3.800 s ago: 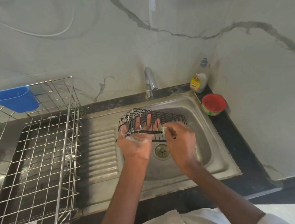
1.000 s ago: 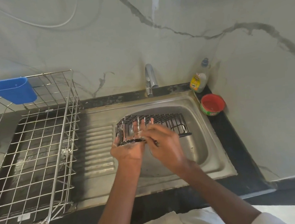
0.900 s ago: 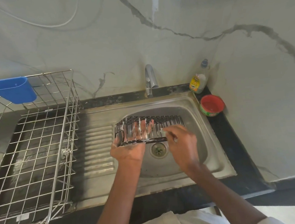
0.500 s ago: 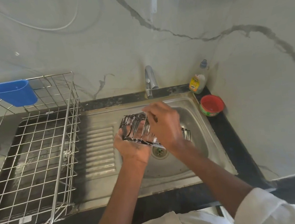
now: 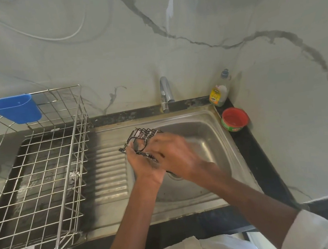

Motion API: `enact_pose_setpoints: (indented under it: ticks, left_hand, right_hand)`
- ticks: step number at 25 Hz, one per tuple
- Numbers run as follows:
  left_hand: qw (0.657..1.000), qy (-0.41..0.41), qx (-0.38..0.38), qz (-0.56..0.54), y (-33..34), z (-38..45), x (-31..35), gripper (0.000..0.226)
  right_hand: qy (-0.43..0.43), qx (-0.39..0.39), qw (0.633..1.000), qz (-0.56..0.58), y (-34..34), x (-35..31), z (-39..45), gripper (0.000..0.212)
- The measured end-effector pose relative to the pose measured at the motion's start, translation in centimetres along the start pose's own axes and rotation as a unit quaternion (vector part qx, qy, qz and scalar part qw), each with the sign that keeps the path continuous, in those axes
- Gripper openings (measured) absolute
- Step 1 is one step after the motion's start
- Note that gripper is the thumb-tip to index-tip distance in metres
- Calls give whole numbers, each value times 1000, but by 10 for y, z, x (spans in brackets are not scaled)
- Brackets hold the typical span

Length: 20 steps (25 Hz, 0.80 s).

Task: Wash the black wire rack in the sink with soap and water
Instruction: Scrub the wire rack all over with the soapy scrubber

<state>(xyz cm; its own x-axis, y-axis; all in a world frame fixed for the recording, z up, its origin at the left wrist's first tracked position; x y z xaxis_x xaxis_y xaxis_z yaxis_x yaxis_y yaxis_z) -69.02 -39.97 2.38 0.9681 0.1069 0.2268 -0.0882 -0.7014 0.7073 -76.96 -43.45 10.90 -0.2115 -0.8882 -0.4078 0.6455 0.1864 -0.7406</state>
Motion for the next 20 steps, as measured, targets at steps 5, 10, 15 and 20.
enact_pose_setpoints:
  ticks: [5, 10, 15, 20]
  left_hand:
    - [1000, 9, -11, -13, -13, 15, 0, 42]
    - [995, -16, -93, -22, -7, 11, 7, 35]
    - [993, -35, -93, -69, 2, 17, 1, 39]
    - [996, -27, -54, -59, 3, 28, 13, 49]
  right_hand:
    - [-19, -3, 1000, -14, -3, 4, 6, 31]
    - [367, 160, 915, 54, -28, 80, -50, 28]
    - [354, 64, 924, 132, -17, 95, -43, 20]
    - [332, -27, 918, 217, 3, 113, -29, 18]
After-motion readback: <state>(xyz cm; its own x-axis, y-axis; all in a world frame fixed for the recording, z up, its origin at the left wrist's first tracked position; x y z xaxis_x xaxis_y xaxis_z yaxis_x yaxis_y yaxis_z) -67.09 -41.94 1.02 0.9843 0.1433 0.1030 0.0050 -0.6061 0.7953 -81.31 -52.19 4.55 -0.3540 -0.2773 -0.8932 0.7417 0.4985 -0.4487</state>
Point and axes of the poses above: each hand's wrist, its own z-axis towards the middle knuckle, its own y-axis out of the palm, x = y × z, the point moved 5 cm from there along z, towards the middle knuckle, and after that the axes turned 9 degrees about -y, right-handed, at the moved point
